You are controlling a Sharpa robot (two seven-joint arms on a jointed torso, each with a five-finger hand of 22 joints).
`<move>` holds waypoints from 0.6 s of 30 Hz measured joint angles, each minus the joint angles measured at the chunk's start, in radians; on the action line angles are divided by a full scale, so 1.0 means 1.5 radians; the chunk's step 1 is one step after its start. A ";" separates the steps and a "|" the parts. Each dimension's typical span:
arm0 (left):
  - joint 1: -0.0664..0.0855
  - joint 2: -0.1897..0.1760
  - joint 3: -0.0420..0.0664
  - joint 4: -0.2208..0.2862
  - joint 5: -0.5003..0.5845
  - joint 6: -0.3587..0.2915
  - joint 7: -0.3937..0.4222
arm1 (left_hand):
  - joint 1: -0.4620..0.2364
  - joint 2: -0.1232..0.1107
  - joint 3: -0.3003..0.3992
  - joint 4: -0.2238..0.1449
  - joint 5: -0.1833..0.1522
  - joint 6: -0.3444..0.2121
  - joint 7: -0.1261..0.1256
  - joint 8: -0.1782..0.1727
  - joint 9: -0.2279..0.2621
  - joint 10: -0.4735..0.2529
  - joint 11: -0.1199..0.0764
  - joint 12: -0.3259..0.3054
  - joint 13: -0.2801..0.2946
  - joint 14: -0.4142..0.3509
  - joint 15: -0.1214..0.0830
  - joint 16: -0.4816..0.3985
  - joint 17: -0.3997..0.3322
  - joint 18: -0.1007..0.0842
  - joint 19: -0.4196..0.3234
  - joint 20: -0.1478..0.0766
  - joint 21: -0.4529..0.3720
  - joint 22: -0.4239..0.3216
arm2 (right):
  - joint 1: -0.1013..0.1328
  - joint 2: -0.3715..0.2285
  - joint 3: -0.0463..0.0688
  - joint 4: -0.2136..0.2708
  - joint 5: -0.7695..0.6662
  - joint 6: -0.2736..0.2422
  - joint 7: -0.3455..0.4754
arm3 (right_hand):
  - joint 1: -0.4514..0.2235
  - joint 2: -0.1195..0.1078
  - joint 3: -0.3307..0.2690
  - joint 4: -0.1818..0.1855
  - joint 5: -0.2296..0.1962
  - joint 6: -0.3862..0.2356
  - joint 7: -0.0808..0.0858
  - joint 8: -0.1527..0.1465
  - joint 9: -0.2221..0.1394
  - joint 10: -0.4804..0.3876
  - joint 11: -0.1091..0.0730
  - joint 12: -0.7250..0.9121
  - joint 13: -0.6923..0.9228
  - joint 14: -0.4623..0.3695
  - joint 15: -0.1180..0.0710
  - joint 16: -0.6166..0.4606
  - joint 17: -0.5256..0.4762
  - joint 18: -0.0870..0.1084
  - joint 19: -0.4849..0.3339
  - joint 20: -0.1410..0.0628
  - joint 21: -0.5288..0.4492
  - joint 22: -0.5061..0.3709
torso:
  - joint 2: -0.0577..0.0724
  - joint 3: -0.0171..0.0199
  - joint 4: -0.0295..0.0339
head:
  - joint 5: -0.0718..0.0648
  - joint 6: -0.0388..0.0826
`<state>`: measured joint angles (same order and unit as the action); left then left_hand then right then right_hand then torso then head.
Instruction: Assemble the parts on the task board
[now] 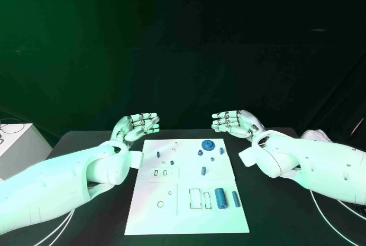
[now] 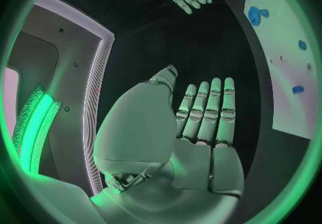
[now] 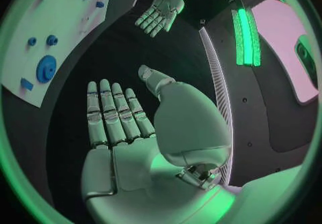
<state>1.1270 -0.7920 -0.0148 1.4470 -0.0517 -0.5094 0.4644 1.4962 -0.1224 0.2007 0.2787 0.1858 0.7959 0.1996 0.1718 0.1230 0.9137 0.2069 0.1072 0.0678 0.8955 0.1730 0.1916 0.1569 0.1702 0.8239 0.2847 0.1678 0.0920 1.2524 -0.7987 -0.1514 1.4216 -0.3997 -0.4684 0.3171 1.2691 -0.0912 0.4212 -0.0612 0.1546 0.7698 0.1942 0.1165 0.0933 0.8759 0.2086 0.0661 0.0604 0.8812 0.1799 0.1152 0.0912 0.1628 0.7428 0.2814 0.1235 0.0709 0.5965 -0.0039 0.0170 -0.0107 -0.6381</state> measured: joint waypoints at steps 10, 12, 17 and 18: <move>0.001 -0.059 0.004 0.084 -0.022 0.008 -0.012 | 0.030 -0.030 0.060 -0.007 0.000 0.067 0.000 0.034 0.018 0.114 -0.043 0.006 0.008 0.138 -0.055 0.122 0.121 0.000 0.131 -0.057 0.107 0.049 | 0.021 -0.007 0.001 0.003 -0.209 -0.011 -0.037 | 0.025 -0.024 0.042 -0.012 -0.005 0.102 0.014 0.023 0.013 0.118 -0.029 0.000 0.002 0.144 -0.041 0.041 0.026 0.000 0.149 -0.037 0.050 0.012 | 0.022 -0.0035 0.0085 | -0.012 -0.003; 0.001 -0.069 0.005 0.100 -0.028 0.016 -0.015 | 0.032 -0.035 0.077 -0.014 0.000 0.068 -0.002 0.034 0.022 0.123 -0.047 -0.001 0.007 0.163 -0.067 0.196 0.174 0.000 0.153 -0.074 0.154 0.077 | 0.026 -0.006 0.001 0.001 -0.259 -0.011 -0.052 | 0.030 -0.029 0.042 -0.013 -0.007 0.118 0.009 0.028 0.016 0.140 -0.037 0.003 0.003 0.183 -0.054 0.060 0.040 0.000 0.184 -0.051 0.073 0.022 | 0.027 -0.0042 0.0112 | -0.014 -0.003; 0.002 -0.090 0.008 0.134 -0.040 0.036 -0.020 | 0.010 -0.057 0.130 -0.018 0.000 0.076 -0.012 0.041 0.040 0.156 -0.055 -0.007 0.010 0.128 -0.081 0.411 0.318 0.000 0.124 -0.096 0.306 0.185 | 0.037 0.001 0.001 -0.009 -0.383 -0.001 -0.102 | 0.036 -0.035 0.041 -0.014 -0.008 0.146 -0.005 0.033 0.024 0.189 -0.057 0.003 0.005 0.285 -0.088 0.157 0.114 0.000 0.268 -0.089 0.162 0.072 | 0.038 -0.0063 0.0183 | -0.021 -0.002; 0.002 -0.093 0.008 0.140 -0.042 0.040 -0.021 | 0.005 -0.062 0.136 -0.018 0.000 0.076 -0.012 0.041 0.043 0.159 -0.057 -0.004 0.013 0.123 -0.081 0.434 0.330 0.000 0.114 -0.096 0.330 0.202 | 0.039 0.003 0.002 -0.011 -0.407 0.002 -0.113 | 0.036 -0.042 0.041 -0.014 -0.008 0.151 -0.010 0.036 0.026 0.199 -0.061 0.003 0.006 0.303 -0.094 0.194 0.143 0.000 0.283 -0.096 0.188 0.089 | 0.040 -0.0067 0.0201 | -0.023 -0.002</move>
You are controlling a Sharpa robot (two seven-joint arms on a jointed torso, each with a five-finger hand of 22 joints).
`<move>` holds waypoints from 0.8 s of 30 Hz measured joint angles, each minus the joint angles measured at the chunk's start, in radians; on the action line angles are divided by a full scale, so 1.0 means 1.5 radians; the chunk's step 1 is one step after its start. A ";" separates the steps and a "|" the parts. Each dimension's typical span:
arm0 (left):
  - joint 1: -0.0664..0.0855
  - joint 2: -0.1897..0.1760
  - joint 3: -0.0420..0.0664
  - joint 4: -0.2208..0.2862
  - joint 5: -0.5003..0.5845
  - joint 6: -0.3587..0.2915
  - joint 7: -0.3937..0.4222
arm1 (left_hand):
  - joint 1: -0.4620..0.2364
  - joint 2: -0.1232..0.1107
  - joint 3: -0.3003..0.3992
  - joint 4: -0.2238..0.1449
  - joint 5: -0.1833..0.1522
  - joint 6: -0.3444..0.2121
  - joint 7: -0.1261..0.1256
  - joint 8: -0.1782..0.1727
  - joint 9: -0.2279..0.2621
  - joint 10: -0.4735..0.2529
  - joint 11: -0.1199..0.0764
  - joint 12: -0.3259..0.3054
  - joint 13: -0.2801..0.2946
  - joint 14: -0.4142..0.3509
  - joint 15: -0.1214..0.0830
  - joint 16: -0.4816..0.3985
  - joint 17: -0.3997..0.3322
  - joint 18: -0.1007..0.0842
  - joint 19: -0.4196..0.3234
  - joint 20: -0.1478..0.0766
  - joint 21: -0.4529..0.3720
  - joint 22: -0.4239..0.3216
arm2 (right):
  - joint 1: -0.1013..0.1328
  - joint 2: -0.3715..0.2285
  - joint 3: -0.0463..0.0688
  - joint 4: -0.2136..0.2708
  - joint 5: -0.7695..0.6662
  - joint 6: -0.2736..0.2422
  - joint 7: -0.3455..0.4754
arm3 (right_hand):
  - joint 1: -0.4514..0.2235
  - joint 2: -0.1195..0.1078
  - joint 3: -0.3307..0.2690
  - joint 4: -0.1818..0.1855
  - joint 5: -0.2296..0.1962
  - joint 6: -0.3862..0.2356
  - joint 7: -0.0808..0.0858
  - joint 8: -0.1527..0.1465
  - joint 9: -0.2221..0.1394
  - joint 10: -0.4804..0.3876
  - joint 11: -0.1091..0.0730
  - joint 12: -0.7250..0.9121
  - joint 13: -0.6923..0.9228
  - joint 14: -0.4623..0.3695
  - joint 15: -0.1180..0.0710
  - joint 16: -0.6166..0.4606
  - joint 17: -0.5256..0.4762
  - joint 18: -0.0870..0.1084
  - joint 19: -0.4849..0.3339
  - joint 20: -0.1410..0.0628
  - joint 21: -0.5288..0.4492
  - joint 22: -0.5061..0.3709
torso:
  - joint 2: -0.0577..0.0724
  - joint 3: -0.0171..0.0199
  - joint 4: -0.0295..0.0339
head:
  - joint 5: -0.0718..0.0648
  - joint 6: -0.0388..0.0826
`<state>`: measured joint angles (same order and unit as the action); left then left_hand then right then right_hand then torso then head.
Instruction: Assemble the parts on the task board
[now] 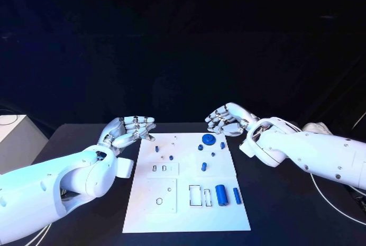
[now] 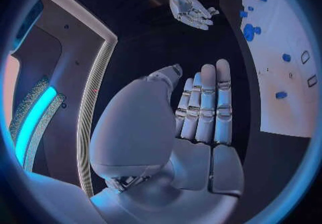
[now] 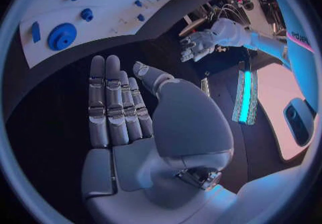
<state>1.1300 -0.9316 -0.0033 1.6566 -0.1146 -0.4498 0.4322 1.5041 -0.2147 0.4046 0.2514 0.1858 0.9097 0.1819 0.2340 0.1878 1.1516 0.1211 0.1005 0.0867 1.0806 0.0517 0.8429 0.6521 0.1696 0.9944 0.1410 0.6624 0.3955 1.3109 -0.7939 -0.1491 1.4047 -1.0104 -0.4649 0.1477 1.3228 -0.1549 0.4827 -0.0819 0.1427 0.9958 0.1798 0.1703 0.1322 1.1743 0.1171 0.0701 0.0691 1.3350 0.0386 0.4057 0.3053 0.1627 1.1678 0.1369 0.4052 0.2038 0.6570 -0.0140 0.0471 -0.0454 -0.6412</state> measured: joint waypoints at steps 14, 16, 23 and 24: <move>0.000 -0.033 0.002 0.067 0.008 0.040 -0.018 | -0.025 -0.016 0.037 -0.009 0.000 -0.005 0.003 0.010 0.024 0.001 -0.001 0.003 0.012 -0.024 0.000 0.087 0.029 0.000 -0.038 0.006 0.195 0.138 | 0.006 0.035 0.000 -0.024 -0.263 0.076 -0.134 | -0.024 -0.069 0.052 0.035 -0.004 0.013 -0.011 0.003 0.044 -0.001 -0.014 -0.003 0.004 0.089 -0.025 0.621 0.588 -0.037 0.163 -0.024 0.546 0.579 | 0.023 -0.0056 0.0185 | -0.016 -0.003; 0.000 -0.036 0.002 0.071 0.010 0.043 -0.020 | -0.025 -0.016 0.039 -0.011 0.000 -0.007 0.005 0.010 0.025 0.001 -0.001 0.003 0.013 -0.026 0.002 0.090 0.029 0.000 -0.039 0.006 0.199 0.140 | 0.006 0.039 0.000 -0.026 -0.285 0.085 -0.147 | -0.024 -0.069 0.049 0.038 -0.004 0.009 -0.014 0.002 0.045 -0.011 -0.014 -0.003 0.004 0.089 -0.025 0.629 0.596 -0.047 0.167 -0.021 0.560 0.597 | 0.025 -0.0059 0.0203 | -0.017 -0.002; 0.003 -0.041 0.003 0.080 0.014 0.050 -0.024 | -0.031 -0.017 0.040 -0.009 0.000 -0.012 0.005 0.010 0.026 -0.004 0.004 0.002 0.013 -0.033 0.004 0.090 0.028 0.000 -0.047 0.007 0.209 0.147 | 0.006 0.051 0.000 -0.032 -0.331 0.109 -0.175 | -0.024 -0.069 0.032 0.040 -0.004 0.006 -0.016 0.002 0.048 -0.028 -0.015 -0.003 0.004 0.089 -0.025 0.636 0.600 -0.047 0.169 -0.023 0.574 0.616 | 0.034 -0.0081 0.0252 | -0.019 -0.002; 0.003 -0.041 0.003 0.081 0.014 0.051 -0.024 | -0.031 -0.017 0.040 -0.009 0.000 -0.012 0.005 0.010 0.027 -0.006 0.006 0.002 0.013 -0.035 0.005 0.090 0.027 0.000 -0.049 0.008 0.210 0.149 | 0.006 0.052 0.000 -0.032 -0.336 0.112 -0.178 | -0.024 -0.069 0.032 0.040 -0.003 0.006 -0.016 0.002 0.048 -0.028 -0.015 -0.003 0.004 0.089 -0.025 0.636 0.601 -0.047 0.169 -0.023 0.574 0.618 | 0.035 -0.0084 0.0257 | -0.019 -0.003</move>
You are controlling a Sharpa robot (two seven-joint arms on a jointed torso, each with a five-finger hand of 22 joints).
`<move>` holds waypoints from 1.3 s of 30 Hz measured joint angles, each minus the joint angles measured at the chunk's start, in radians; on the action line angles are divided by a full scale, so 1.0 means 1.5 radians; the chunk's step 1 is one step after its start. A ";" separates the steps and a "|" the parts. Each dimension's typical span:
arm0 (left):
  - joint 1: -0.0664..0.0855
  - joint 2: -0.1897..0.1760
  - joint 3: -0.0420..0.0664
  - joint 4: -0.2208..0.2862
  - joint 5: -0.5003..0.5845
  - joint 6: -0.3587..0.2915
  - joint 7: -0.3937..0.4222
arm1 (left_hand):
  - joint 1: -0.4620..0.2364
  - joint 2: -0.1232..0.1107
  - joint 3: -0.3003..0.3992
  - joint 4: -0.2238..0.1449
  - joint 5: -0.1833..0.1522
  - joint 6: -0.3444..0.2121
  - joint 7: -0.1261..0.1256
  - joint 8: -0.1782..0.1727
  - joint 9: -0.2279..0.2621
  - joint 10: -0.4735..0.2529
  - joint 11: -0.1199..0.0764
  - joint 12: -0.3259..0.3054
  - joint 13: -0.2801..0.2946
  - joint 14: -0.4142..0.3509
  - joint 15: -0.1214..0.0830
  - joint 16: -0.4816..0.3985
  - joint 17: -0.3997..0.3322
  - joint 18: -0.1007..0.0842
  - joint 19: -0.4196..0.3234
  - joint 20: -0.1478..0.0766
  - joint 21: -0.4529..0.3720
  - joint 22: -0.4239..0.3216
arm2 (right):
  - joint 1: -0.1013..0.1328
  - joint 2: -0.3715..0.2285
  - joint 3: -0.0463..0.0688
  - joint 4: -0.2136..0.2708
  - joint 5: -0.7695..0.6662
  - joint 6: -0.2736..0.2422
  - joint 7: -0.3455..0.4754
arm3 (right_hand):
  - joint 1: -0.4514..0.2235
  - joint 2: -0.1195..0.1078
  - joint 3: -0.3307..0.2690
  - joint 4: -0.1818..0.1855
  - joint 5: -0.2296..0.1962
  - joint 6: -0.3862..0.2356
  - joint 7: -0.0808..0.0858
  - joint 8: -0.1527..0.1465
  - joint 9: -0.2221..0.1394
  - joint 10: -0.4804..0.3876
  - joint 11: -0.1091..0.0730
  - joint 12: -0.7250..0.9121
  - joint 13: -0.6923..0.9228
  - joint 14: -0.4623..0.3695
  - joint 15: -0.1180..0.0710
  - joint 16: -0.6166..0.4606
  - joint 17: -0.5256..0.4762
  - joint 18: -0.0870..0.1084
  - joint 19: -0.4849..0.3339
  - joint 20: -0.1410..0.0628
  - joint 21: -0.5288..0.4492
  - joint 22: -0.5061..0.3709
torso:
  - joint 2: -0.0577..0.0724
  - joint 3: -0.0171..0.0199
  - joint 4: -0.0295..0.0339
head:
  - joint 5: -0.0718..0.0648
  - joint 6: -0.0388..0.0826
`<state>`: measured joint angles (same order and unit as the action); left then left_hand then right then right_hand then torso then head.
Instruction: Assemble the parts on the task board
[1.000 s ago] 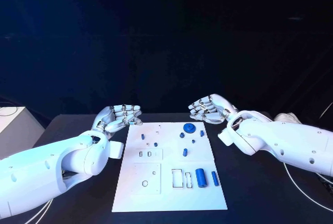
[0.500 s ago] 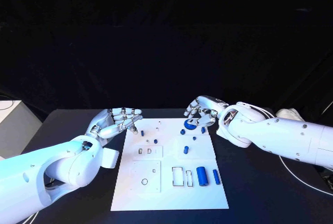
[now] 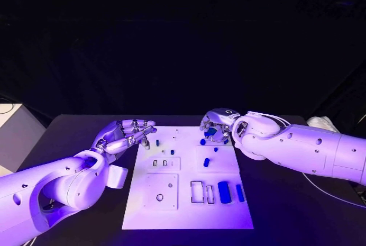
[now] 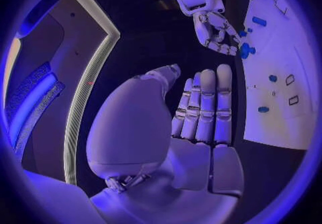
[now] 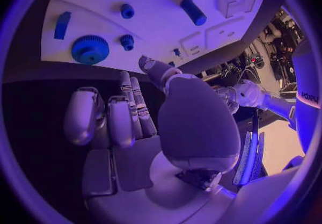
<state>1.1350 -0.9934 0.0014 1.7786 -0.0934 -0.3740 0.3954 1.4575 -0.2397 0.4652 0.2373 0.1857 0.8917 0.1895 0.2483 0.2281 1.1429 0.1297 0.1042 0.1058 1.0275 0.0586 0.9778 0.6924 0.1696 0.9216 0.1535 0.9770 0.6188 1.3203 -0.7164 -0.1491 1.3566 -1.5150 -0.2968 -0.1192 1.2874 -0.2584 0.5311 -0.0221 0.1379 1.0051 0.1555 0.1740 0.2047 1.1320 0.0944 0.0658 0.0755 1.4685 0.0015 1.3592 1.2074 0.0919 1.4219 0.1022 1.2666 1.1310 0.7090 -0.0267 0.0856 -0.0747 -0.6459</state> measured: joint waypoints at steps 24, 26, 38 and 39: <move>0.010 -0.007 0.001 0.005 0.003 0.004 -0.010 | -0.001 0.001 0.002 -0.002 0.000 -0.011 0.006 0.000 0.001 -0.012 0.002 -0.003 0.000 -0.003 0.003 0.000 -0.006 0.000 -0.007 0.003 0.008 0.006 | -0.009 0.017 -0.001 -0.020 -0.044 0.045 -0.030 | 0.005 0.005 -0.007 0.004 0.005 0.000 0.000 0.000 0.008 -0.001 0.000 0.000 0.005 0.000 0.000 0.010 0.006 0.000 0.006 0.003 0.018 0.024 | 0.016 -0.0042 0.0067 | -0.007 0.002; 0.010 -0.007 0.001 0.005 0.003 0.004 -0.010 | -0.001 0.001 0.002 -0.002 0.000 -0.011 0.006 0.000 0.001 -0.012 0.002 -0.003 0.000 -0.003 0.003 0.000 -0.006 0.000 -0.007 0.002 0.008 0.006 | -0.009 0.018 -0.001 -0.021 -0.044 0.045 -0.030 | 0.005 0.006 -0.005 0.007 0.005 0.003 -0.002 0.000 0.008 0.000 0.000 0.003 0.005 0.000 0.000 0.010 0.007 0.000 0.007 0.002 0.021 0.027 | 0.017 -0.0046 0.0073 | -0.007 0.003; 0.012 -0.007 0.001 0.004 0.003 0.004 -0.014 | -0.001 0.001 0.004 -0.004 0.000 -0.011 0.006 0.000 0.001 -0.014 0.004 -0.003 0.000 -0.003 0.003 0.000 -0.008 0.000 -0.010 0.005 0.012 0.008 | -0.010 0.023 -0.001 -0.027 -0.042 0.049 -0.031 | 0.001 0.022 0.021 0.026 0.013 0.024 -0.005 0.013 0.022 0.050 -0.010 0.013 0.015 0.000 0.000 0.025 0.019 -0.021 0.029 0.000 0.101 0.117 | 0.022 -0.0054 0.0089 | -0.009 0.004; 0.012 -0.007 0.001 0.003 0.003 0.004 -0.014 | -0.001 0.001 0.004 -0.004 0.000 -0.011 0.006 0.000 0.001 -0.014 0.004 -0.003 0.000 -0.003 0.003 0.000 -0.008 0.000 -0.010 0.005 0.012 0.008 | -0.010 0.023 -0.001 -0.027 -0.042 0.050 -0.031 | 0.001 0.022 0.024 0.025 0.013 0.027 -0.008 0.015 0.024 0.057 -0.011 0.013 0.016 0.000 0.000 0.025 0.020 -0.021 0.029 0.000 0.106 0.118 | 0.022 -0.0054 0.0090 | -0.009 0.004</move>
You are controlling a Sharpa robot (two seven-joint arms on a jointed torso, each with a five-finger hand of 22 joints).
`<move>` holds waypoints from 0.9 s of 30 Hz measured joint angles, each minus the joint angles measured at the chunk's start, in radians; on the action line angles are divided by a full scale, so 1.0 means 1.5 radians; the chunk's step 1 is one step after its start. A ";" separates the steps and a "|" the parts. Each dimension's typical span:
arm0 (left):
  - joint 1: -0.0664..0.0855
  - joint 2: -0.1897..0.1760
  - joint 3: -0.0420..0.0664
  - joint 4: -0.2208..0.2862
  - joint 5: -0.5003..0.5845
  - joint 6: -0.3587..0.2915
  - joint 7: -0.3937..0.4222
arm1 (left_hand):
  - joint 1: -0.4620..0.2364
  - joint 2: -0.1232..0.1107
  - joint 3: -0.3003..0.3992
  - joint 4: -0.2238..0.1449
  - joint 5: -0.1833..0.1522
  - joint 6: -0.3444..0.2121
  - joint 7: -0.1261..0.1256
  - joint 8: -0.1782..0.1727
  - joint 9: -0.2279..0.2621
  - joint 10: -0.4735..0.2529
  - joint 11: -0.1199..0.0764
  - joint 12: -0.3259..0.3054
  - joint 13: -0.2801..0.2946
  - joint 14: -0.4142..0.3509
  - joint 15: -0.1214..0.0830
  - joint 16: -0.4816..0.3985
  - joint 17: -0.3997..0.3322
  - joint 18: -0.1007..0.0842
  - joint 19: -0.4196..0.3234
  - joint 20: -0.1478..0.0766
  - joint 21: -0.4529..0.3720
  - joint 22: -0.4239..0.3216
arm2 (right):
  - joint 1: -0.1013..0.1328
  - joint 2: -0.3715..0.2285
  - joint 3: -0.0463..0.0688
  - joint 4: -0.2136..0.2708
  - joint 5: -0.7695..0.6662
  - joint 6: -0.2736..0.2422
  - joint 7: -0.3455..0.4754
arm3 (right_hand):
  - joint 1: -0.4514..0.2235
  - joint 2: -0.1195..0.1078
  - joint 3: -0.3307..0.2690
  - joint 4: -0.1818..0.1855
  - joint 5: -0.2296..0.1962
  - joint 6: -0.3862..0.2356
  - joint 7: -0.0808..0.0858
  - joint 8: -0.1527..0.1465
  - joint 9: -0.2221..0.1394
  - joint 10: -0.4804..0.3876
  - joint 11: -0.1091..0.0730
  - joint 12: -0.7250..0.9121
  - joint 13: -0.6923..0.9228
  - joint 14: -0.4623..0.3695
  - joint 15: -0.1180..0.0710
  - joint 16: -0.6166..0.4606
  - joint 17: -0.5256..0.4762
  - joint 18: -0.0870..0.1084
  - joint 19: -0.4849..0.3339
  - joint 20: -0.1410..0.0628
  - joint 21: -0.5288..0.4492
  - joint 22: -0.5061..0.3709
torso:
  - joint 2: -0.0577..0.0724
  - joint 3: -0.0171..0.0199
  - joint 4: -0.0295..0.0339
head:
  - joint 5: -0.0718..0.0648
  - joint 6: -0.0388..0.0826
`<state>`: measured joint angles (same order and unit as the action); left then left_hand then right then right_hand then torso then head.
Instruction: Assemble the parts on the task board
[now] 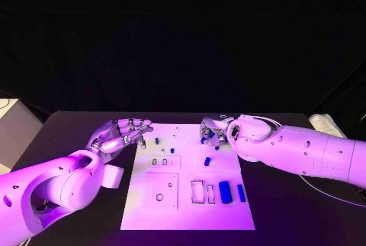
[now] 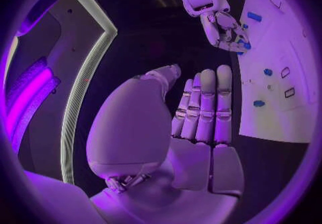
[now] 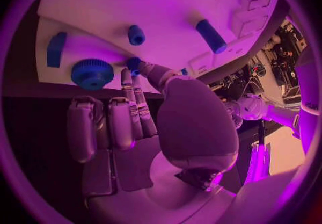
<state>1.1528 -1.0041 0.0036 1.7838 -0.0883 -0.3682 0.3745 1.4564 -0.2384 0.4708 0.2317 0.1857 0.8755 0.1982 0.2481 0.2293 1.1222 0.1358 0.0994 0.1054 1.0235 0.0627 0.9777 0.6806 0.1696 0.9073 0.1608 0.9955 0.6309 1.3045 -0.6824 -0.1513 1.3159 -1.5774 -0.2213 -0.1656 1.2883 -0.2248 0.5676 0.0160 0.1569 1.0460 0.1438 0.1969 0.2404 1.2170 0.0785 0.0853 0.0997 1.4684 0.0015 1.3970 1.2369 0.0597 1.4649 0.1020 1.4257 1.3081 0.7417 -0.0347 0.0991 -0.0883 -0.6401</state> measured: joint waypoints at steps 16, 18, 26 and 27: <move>0.001 0.000 0.000 -0.001 0.000 0.000 -0.004 | 0.000 0.000 0.002 -0.002 0.000 -0.002 0.002 0.000 0.001 0.000 0.000 0.000 0.000 -0.002 0.002 0.000 -0.001 0.000 0.000 0.000 0.000 0.001 | 0.001 0.002 0.001 -0.003 0.002 0.005 -0.003 | 0.003 0.003 0.004 -0.001 0.000 0.001 -0.001 0.000 0.004 0.003 -0.001 0.000 0.002 0.000 0.000 0.000 0.000 0.000 0.000 0.000 0.002 0.000 | 0.004 -0.0012 0.0019 | -0.001 -0.002; 0.001 0.000 0.000 -0.001 0.001 0.000 -0.004 | 0.000 0.000 0.002 -0.002 0.000 -0.002 0.002 0.000 0.000 0.000 0.000 0.000 0.000 -0.002 0.002 0.000 -0.001 0.000 0.000 0.000 0.000 0.001 | 0.001 0.003 0.001 -0.004 0.002 0.005 -0.004 | 0.003 0.003 0.004 -0.001 0.000 0.001 -0.001 0.000 0.005 0.003 -0.001 0.000 0.001 0.000 0.000 0.000 0.000 0.000 0.000 0.000 0.002 0.000 | 0.004 -0.0011 0.0019 | -0.001 -0.002; 0.002 0.001 0.000 -0.002 0.001 0.000 -0.008 | 0.000 0.000 0.002 -0.002 -0.002 -0.007 0.002 0.000 0.000 -0.004 0.001 0.000 0.000 -0.002 0.002 0.000 -0.002 0.000 0.000 0.000 0.003 0.002 | 0.001 0.009 0.001 -0.010 0.001 0.003 -0.007 | 0.003 0.003 0.008 -0.002 0.000 0.001 -0.001 0.003 0.007 0.002 -0.001 -0.007 0.000 0.000 0.000 0.000 -0.003 0.000 0.000 0.000 0.002 0.000 | 0.005 -0.0019 0.0034 | -0.004 0.000; 0.002 0.001 0.000 -0.002 0.001 0.000 -0.008 | 0.000 0.000 0.002 -0.002 -0.002 -0.007 0.002 0.000 0.000 -0.005 0.000 0.000 0.000 -0.002 0.002 0.000 -0.002 0.000 0.000 0.000 0.003 0.002 | 0.001 0.010 0.001 -0.011 0.001 0.002 -0.007 | 0.003 0.003 0.008 -0.002 0.000 0.001 -0.001 0.003 0.008 0.001 0.001 -0.007 0.000 0.000 0.000 0.000 -0.003 0.000 0.000 0.000 0.002 0.000 | 0.005 -0.0019 0.0036 | -0.004 0.000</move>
<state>1.1553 -1.0025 0.0036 1.7802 -0.0874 -0.3675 0.3627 1.4565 -0.2384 0.4735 0.2288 0.1821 0.8648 0.2017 0.2480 0.2299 1.1150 0.1358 0.0994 0.1053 1.0198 0.0664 0.9776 0.6772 0.1696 0.9074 0.1608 0.9994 0.6343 1.3059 -0.6675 -0.1496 1.2993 -1.5755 -0.2179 -0.1760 1.2923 -0.2209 0.5797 0.0123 0.1569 1.0471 0.1426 0.2009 0.2517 1.2178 0.0805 0.0748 0.0996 1.4684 0.0015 1.3966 1.2328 0.0604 1.4647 0.1020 1.4292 1.3079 0.7498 -0.0376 0.1045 -0.0944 -0.6400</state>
